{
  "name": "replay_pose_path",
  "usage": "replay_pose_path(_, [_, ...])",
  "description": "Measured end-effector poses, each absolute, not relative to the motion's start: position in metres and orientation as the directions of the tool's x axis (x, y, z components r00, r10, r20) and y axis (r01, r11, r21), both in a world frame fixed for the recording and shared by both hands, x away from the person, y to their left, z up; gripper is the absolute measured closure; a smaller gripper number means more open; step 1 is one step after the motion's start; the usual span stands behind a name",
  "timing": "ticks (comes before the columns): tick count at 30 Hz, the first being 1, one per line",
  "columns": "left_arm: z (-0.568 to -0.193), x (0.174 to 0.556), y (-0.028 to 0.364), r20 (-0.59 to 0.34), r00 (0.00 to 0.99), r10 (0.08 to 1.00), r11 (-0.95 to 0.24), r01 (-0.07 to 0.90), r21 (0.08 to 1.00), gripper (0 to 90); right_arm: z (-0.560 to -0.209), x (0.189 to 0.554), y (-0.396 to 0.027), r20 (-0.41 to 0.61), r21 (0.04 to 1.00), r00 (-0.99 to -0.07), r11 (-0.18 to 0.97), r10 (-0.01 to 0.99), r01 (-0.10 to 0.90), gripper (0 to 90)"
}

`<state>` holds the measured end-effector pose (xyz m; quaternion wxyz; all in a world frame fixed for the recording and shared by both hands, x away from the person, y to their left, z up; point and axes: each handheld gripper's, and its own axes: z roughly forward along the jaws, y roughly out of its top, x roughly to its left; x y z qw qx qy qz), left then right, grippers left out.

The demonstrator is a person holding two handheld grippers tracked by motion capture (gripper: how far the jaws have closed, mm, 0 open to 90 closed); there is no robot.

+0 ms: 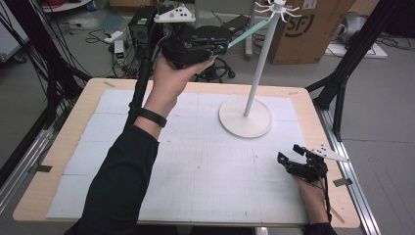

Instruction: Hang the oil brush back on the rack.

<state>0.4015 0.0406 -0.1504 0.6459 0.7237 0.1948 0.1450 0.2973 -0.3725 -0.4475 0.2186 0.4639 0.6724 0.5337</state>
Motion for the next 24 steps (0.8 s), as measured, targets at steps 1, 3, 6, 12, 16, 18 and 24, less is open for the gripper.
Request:
replay_pose_path(1, [-0.1504,0.4009,0.0404,-0.04,0.883,0.467,-0.091,0.092,0.992,82.4,-0.4475,0.2973,-0.3724,0.202,0.92,-0.473,-0.001,0.858,0.392,15.8])
replay_pose_path(3, [-0.1496,0.3995,0.0406,-0.035,0.886,0.463,-0.097,0.09,0.991,82.4,-0.4474,0.297,-0.3723,0.205,0.919,-0.471,-0.002,0.858,0.395,15.7])
replay_pose_path(6, [-0.1487,0.3991,0.0399,-0.032,0.885,0.465,-0.086,0.082,0.993,82.4,-0.4474,0.2971,-0.3723,0.202,0.919,-0.473,0.001,0.857,0.393,15.7])
replay_pose_path(12, [-0.1479,0.4024,0.0344,-0.032,0.882,0.471,-0.086,0.082,0.993,82.4,-0.4474,0.297,-0.3722,0.205,0.919,-0.471,-0.002,0.858,0.395,15.7])
replay_pose_path(16, [-0.1495,0.4056,0.033,-0.039,0.878,0.477,-0.082,0.089,0.993,82.4,-0.4473,0.2968,-0.3722,0.205,0.918,-0.471,-0.002,0.858,0.396,15.7])
replay_pose_path(18, [-0.15,0.4064,0.0326,-0.042,0.877,0.478,-0.08,0.091,0.993,82.3,-0.4474,0.2969,-0.3723,0.202,0.919,-0.474,0.001,0.857,0.393,15.8])
replay_pose_path(24, [-0.1508,0.4079,0.0319,-0.041,0.87,0.492,-0.082,0.092,0.992,82.3,-0.4473,0.2969,-0.3722,0.203,0.919,-0.473,0.0,0.857,0.394,15.7])
